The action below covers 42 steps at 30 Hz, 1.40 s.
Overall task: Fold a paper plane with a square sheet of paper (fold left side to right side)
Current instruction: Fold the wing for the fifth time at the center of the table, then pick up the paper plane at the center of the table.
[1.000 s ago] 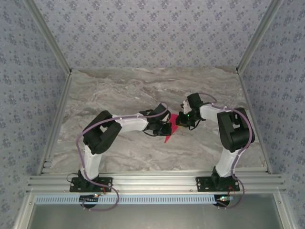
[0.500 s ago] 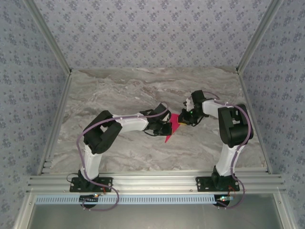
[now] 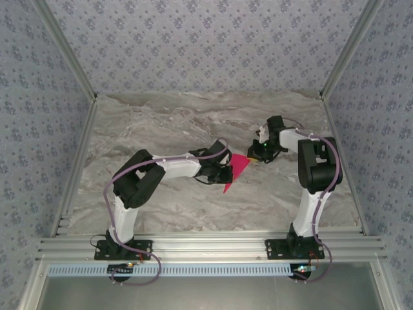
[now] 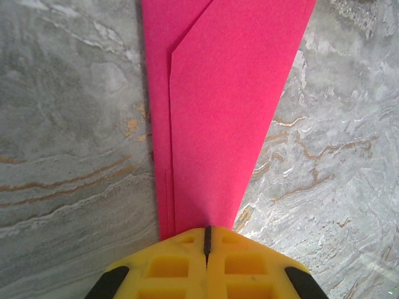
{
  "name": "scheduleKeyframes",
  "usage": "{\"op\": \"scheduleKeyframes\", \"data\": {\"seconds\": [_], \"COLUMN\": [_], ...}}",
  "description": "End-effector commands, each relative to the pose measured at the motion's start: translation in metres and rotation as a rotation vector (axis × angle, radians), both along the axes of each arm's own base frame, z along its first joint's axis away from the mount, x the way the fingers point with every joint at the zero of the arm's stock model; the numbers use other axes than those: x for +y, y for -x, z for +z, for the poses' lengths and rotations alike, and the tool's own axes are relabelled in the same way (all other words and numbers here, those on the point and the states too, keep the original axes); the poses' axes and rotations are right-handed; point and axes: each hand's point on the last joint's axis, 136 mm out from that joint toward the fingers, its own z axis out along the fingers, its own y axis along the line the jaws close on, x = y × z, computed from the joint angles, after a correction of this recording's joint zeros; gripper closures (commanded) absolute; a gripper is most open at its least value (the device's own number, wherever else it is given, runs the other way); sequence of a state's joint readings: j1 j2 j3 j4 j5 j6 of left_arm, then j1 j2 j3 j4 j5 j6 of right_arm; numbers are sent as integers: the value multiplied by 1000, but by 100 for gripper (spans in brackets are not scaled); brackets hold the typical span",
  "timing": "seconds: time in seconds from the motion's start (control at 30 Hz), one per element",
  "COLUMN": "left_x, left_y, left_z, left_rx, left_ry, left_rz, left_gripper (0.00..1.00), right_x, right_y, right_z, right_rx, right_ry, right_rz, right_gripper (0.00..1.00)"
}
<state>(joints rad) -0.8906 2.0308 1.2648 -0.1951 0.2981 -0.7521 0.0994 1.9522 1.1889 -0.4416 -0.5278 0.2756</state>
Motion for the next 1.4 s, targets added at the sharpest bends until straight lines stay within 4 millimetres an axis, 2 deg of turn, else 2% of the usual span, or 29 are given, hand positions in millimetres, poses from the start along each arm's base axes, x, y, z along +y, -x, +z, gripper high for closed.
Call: {"op": "scheduleKeyframes", "data": {"seconds": [0.0,0.27,0.47,0.57,0.63,0.7,0.77,0.83,0.9,0.97,1.1,1.17,1.23,1.37], "left_x": [68,62,43,24,11,2,2,13,36,61,114,132,145,158], "left_y": [50,48,42,34,27,18,11,3,-5,-13,-23,-23,-21,-13], "left_z": [-75,-69,-50,-23,5,40,71,91,105,109,109,107,106,106], "left_rx": [178,169,138,95,54,-1,-57,-108,-153,-181,-227,-233,-242,-254], "left_ry": [-317,-282,-180,-86,-4,83,145,168,163,145,106,97,91,86], "left_rz": [3,-1,-13,-38,-54,-65,-65,-43,12,82,226,267,296,311], "left_gripper": [96,96,90,88,84,76,68,64,61,58,54,52,51,49], "right_x": [-19,-22,-24,-30,-35,-37,-39,-40,-33,-23,15,30,39,58], "right_y": [-21,-28,-28,-26,-14,-7,2,14,29,42,63,69,73,74], "right_z": [-4,-1,33,50,52,63,73,83,88,91,86,80,70,54], "right_rx": [-36,-32,-114,-158,-155,-173,-191,-203,-205,-205,-203,-194,-180,-160], "right_ry": [16,-19,-17,20,43,61,85,127,165,205,290,340,403,494], "right_rz": [-50,-59,-65,-76,-90,-107,-127,-156,-175,-186,-174,-210,-239,-240], "right_gripper": [89,89,88,85,82,78,73,67,61,56,46,43,41,39]}}
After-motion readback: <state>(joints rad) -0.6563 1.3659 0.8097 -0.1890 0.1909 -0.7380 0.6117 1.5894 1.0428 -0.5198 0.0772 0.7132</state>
